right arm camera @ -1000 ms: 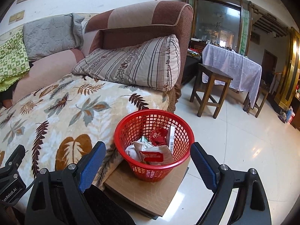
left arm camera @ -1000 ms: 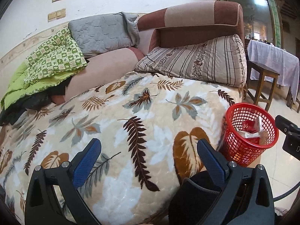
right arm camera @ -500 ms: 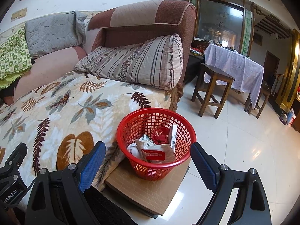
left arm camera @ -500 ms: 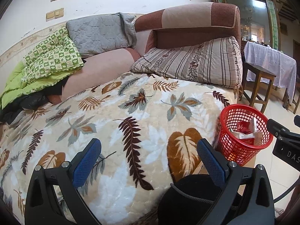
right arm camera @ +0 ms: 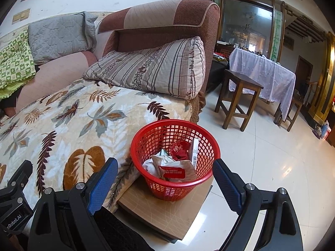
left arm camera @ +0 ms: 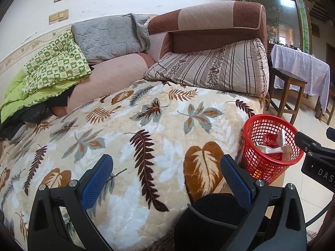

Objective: Collect trash

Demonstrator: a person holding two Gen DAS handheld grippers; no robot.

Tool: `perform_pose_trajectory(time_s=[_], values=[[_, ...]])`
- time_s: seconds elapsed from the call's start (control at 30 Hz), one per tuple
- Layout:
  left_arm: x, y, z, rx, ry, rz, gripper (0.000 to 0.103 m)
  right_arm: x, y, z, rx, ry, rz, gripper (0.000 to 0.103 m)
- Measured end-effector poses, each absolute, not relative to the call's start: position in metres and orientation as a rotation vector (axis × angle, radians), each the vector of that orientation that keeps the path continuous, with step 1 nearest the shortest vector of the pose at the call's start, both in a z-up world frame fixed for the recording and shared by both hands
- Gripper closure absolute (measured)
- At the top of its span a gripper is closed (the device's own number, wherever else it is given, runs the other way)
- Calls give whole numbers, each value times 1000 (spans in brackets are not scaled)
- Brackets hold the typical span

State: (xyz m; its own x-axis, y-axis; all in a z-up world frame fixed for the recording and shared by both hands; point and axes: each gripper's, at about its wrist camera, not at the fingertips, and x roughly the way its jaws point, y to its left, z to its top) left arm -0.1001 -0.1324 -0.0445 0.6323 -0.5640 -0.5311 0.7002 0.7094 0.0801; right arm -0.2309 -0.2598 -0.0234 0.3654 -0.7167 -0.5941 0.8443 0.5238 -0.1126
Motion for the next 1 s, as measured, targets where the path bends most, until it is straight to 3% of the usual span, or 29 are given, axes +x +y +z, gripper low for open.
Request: perform_pose_trajectory(time_s=[1.0], values=[[-97,-129,-49,299,526,-748,1,-229,-264,-30,238,654,-1002,9]])
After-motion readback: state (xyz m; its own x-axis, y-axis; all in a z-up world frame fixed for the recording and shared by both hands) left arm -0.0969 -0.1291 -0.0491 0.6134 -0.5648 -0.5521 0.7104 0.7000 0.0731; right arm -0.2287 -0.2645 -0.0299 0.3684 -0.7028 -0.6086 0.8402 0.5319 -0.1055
